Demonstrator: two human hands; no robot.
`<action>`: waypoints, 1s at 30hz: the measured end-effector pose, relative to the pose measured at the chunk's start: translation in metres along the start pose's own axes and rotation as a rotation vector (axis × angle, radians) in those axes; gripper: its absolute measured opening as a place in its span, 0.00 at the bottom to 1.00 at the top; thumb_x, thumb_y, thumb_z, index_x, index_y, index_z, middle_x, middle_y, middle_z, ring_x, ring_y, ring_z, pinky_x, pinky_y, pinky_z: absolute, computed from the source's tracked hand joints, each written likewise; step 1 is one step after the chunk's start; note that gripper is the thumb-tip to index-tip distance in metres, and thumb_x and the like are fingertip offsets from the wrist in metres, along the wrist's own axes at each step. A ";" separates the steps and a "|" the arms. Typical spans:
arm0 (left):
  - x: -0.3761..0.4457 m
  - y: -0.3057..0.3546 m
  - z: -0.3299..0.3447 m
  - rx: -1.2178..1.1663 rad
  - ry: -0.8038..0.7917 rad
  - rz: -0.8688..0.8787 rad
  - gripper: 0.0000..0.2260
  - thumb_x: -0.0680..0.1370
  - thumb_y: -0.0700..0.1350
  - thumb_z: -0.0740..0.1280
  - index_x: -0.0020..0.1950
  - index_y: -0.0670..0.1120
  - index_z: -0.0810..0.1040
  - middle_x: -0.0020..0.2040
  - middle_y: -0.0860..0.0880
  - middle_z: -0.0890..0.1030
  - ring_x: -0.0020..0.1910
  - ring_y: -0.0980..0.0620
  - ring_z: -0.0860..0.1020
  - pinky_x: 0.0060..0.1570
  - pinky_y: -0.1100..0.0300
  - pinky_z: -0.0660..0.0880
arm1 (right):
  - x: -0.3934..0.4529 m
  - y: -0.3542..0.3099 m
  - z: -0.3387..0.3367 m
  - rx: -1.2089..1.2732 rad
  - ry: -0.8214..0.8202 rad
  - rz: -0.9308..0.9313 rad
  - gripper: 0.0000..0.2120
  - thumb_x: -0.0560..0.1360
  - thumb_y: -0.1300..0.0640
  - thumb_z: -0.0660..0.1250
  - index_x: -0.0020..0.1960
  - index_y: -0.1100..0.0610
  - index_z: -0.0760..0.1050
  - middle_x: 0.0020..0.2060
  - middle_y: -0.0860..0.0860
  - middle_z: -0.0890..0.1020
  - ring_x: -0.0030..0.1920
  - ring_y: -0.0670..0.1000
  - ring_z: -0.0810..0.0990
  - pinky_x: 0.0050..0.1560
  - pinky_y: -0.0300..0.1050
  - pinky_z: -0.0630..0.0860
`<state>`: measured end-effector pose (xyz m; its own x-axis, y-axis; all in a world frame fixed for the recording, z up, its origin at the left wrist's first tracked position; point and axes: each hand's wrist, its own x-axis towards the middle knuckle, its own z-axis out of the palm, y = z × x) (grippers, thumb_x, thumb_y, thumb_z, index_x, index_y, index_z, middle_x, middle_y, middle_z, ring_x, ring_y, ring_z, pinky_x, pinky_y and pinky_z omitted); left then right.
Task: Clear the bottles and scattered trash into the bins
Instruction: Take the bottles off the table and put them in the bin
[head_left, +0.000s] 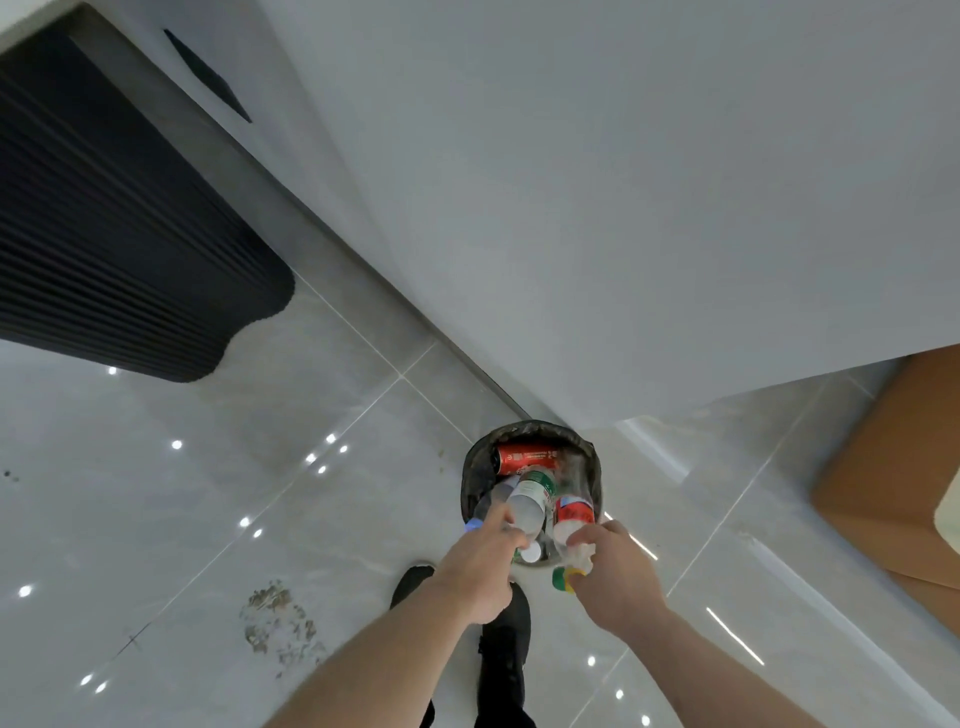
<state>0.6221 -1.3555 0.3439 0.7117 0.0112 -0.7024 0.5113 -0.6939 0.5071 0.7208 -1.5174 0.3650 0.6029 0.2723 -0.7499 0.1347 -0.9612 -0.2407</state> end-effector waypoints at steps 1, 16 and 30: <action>-0.001 -0.001 0.003 -0.009 -0.030 -0.008 0.26 0.77 0.34 0.67 0.74 0.49 0.70 0.74 0.54 0.57 0.56 0.46 0.78 0.52 0.55 0.76 | -0.001 0.002 0.003 0.008 -0.009 0.000 0.17 0.72 0.58 0.72 0.60 0.46 0.78 0.58 0.46 0.73 0.53 0.53 0.80 0.53 0.44 0.77; -0.035 0.000 0.010 -0.120 0.037 -0.097 0.33 0.76 0.33 0.63 0.77 0.58 0.62 0.81 0.56 0.46 0.70 0.47 0.69 0.63 0.55 0.74 | -0.021 0.030 0.010 0.046 -0.025 0.019 0.27 0.74 0.62 0.66 0.71 0.50 0.70 0.69 0.48 0.68 0.58 0.51 0.79 0.58 0.43 0.77; -0.122 0.001 -0.051 -0.054 0.182 -0.183 0.26 0.80 0.41 0.61 0.78 0.55 0.63 0.81 0.56 0.47 0.75 0.50 0.64 0.68 0.56 0.71 | -0.026 0.069 -0.028 0.116 -0.042 0.118 0.44 0.71 0.52 0.72 0.81 0.52 0.53 0.77 0.55 0.61 0.73 0.56 0.69 0.71 0.52 0.69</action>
<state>0.5604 -1.3207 0.4556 0.6777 0.2653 -0.6858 0.6609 -0.6288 0.4097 0.7363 -1.5920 0.3848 0.5752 0.1614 -0.8019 -0.0288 -0.9757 -0.2170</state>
